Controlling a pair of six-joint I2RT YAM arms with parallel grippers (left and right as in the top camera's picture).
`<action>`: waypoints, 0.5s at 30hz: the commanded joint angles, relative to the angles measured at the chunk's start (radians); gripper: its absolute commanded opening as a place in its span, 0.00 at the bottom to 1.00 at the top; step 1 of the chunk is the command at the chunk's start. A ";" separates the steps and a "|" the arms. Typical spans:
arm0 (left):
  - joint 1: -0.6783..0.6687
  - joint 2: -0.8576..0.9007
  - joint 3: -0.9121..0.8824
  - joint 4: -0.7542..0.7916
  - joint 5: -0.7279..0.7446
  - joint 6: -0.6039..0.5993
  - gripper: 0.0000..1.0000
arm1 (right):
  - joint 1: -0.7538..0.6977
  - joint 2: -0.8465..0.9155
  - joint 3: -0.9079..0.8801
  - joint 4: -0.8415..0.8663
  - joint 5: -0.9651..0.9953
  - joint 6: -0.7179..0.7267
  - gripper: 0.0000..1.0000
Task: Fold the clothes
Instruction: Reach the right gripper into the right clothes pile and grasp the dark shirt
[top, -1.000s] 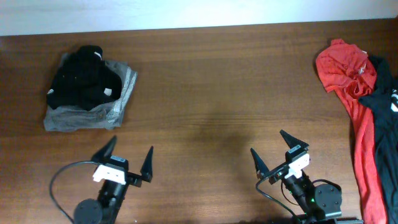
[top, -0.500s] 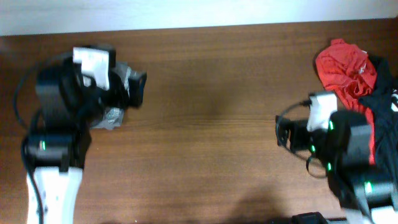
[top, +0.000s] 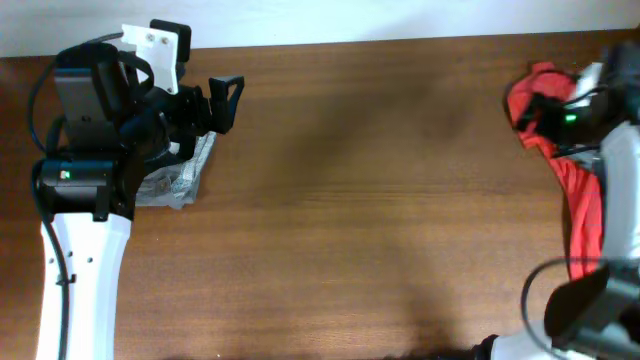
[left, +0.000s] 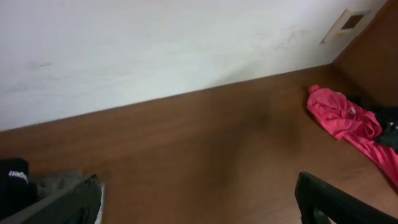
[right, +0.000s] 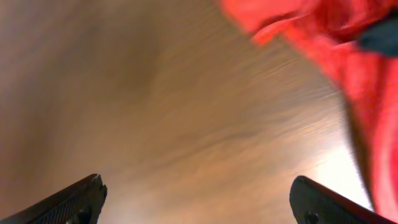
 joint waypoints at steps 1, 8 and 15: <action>0.003 0.045 0.020 -0.039 0.018 -0.003 0.99 | -0.148 0.076 0.068 0.100 0.012 0.047 0.99; -0.024 0.126 0.020 -0.045 0.017 -0.003 0.99 | -0.299 0.264 0.068 0.261 0.034 0.154 0.86; -0.026 0.176 0.020 -0.035 0.017 -0.003 0.99 | -0.305 0.430 0.068 0.381 0.038 0.155 0.76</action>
